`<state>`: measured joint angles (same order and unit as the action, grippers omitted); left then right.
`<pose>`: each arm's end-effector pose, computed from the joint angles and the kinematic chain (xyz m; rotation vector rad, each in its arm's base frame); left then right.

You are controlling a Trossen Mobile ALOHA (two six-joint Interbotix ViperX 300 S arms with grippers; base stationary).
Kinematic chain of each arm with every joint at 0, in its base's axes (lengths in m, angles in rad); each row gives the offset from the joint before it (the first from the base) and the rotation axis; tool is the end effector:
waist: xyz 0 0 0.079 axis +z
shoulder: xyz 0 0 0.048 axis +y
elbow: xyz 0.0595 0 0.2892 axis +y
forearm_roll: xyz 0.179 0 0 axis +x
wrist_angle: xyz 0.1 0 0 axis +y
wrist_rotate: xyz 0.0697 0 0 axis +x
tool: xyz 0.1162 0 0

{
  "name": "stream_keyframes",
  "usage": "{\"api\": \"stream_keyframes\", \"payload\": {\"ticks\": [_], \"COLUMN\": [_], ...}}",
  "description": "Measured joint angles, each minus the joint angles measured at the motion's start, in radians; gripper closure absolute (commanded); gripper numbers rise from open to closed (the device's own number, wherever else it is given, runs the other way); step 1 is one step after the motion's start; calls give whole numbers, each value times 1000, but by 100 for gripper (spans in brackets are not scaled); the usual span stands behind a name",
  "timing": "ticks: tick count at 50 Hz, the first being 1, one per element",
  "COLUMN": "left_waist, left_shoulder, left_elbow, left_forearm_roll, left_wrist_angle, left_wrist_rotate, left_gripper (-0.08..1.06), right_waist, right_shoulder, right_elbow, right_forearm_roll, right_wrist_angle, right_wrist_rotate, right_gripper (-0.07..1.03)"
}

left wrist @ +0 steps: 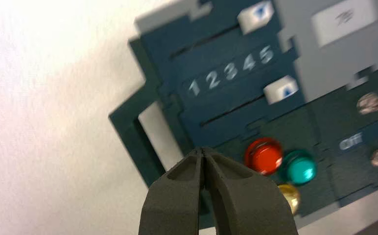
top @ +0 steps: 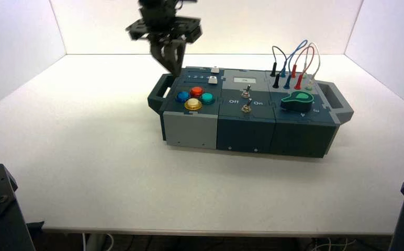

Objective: Move the box to the right.

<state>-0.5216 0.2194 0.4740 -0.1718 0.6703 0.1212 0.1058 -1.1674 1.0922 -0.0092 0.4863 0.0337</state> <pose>0.3152 -0.2039 0.0374 0.2722 1.3497 -0.5179 0.2049 0.0210 0.2419 0.0026 0.4119 0.0948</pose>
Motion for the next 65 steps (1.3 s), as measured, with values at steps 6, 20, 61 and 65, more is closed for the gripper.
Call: {"api": "stream_keyframes", "payload": {"ticks": [6,20,61,65], "left_waist": [46,156,87,84], "left_shoulder": [-14,-94,28,37], "left_elbow": [31,58,75,60], "left_forearm_roll": [12,38,28,25], "left_wrist_angle": [-11,-20,-38,-38], "left_wrist_rotate": [0,3,9,9], "left_gripper": [101,101,101,101], "right_waist": [0,0,0,0], "right_shoulder": [0,0,0,0], "right_elbow": [0,0,0,0], "right_forearm_roll": [2,2,2,0], "right_wrist_angle": [0,0,-6,-6], "right_wrist_rotate": [0,0,-2,0], "right_gripper": [99,98,99,99]}}
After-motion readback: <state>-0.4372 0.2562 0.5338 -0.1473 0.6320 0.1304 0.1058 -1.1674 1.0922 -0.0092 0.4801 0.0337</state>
